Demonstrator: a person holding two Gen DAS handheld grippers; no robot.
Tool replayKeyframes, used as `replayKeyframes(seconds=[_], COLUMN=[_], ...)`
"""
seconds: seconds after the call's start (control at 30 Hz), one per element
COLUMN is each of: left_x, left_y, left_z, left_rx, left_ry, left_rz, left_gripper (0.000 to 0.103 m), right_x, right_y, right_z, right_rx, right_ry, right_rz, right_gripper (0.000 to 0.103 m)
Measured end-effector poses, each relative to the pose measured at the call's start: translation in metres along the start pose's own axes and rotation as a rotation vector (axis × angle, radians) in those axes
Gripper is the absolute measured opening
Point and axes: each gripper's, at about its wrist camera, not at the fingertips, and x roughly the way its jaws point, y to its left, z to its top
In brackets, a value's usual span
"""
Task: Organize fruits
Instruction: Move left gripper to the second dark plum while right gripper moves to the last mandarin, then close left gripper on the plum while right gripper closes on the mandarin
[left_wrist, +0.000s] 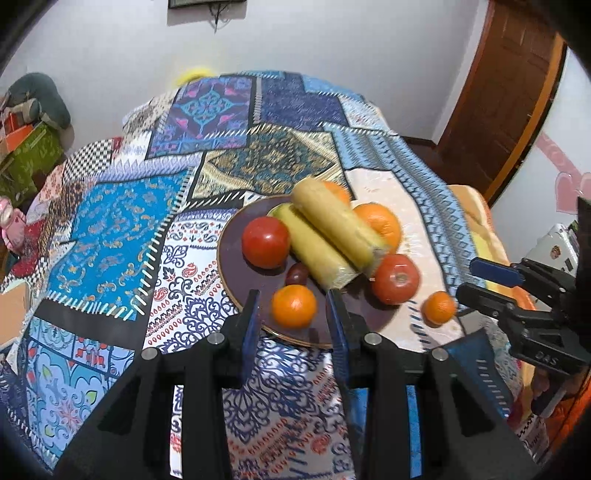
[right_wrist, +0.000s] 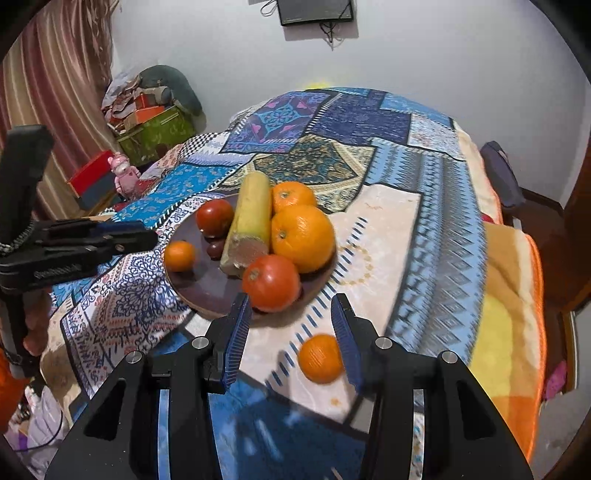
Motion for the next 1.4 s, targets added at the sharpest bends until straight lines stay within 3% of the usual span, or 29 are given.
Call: replayKeyframes(seconds=[0.23,0.57,1.03,1.4], left_x=[-0.015,0.019,0.063,0.078], left_y=[-0.024,-0.059,-0.084,-0.079], left_z=[-0.009,-0.040,-0.047,-0.041], left_rx=[0.041,0.070,0.096,0.077], left_ry=[-0.009,0.112,0.201,0.205], left_rz=[-0.024,-0.083,-0.109,-0.083], left_gripper=[0.035,0.035,0.035,0.035], right_x=[-0.009,0.001,0.027,0.037], right_y=[-0.013,-0.023,-0.023,-0.023], right_z=[-0.018,-0.042,-0.038,-0.039], right_rx=[0.027,0.066,0.059,0.083], right_ry=[0.027,0.079,0.106,0.110], right_rz=[-0.015,0.004,0.026,0.037], right_gripper=[0.042,0.042,0.042,0.036])
